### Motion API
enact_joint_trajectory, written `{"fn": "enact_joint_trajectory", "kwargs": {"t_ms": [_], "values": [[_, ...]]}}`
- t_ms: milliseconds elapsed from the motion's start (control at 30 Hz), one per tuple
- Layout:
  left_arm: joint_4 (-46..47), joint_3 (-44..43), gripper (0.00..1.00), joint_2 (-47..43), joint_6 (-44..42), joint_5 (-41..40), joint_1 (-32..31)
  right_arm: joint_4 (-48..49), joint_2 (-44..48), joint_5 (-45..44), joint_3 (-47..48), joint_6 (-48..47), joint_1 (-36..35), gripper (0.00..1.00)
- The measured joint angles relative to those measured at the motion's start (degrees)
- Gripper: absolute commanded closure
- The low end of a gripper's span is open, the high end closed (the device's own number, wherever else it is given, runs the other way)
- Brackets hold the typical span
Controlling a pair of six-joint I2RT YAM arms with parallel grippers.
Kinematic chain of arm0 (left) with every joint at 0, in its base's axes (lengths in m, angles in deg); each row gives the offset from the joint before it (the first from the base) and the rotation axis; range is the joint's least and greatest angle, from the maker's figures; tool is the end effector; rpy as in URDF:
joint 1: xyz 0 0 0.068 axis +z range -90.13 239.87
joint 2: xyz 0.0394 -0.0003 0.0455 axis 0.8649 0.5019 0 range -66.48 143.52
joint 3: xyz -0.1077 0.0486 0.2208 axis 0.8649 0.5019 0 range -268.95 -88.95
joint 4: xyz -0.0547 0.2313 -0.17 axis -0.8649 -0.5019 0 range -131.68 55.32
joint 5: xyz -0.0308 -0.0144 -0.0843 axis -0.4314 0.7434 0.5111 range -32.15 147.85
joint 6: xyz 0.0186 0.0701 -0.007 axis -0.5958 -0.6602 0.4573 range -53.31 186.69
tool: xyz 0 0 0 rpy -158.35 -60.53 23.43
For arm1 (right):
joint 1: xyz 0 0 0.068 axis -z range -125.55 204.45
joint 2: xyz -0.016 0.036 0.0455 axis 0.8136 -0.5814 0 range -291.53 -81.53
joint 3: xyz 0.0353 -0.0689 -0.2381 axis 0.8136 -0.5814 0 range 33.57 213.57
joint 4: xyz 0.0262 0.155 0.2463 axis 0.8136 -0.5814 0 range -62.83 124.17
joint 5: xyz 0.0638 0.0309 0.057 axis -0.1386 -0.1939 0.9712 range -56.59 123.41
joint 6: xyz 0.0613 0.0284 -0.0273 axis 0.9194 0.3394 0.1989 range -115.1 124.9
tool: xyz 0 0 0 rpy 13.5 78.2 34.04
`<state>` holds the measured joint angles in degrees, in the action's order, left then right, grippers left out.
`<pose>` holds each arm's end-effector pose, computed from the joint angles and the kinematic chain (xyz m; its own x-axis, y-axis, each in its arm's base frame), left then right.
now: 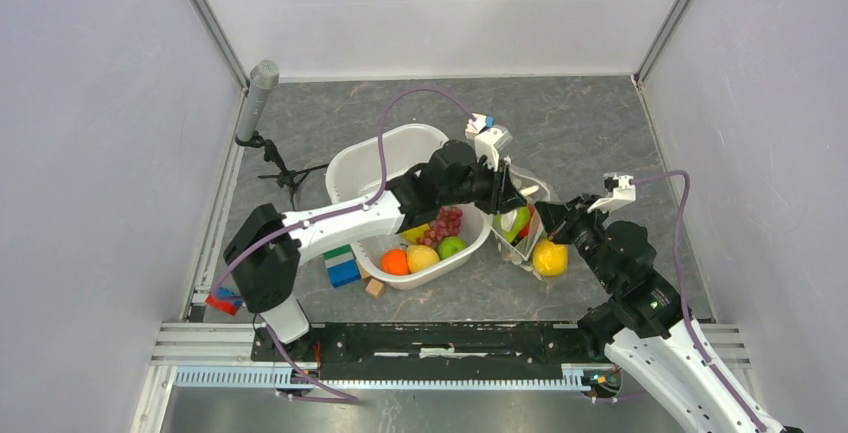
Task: Place the food in the zip-top bag and seal the zipper
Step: Place the fake vegetable in the zipper food storage bag.
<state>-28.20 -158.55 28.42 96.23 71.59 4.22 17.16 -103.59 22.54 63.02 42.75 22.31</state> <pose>0.2381 -0.3738 0.2462 -0.6162 0.0529 -0.7858 0.7185 0.4465 -0.5333 0.1721 0.0947 0.2768 -0.3357 0.5006 -0.7979 -0.2013 0.7894 0.5800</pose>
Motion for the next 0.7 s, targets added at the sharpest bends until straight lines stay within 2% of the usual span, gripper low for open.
{"fn": "enact_joint_trajectory", "kwargs": {"t_ms": [267, 600, 700], "values": [[-2.49, -8.41, 0.60, 5.99, 4.09, 0.59, -0.17, 1.60, -0.52, 2.86, -0.02, -1.11, 0.00, 0.92], [0.28, -8.46, 0.49, 9.51, 8.55, 6.34, -0.59, 3.23, 0.37, 2.75, -0.87, -1.92, 0.00, 0.92], [1.18, -8.33, 0.42, 10.14, 9.77, 6.43, -0.59, 3.28, 0.70, 2.19, -1.18, -1.90, 0.00, 0.92]]}}
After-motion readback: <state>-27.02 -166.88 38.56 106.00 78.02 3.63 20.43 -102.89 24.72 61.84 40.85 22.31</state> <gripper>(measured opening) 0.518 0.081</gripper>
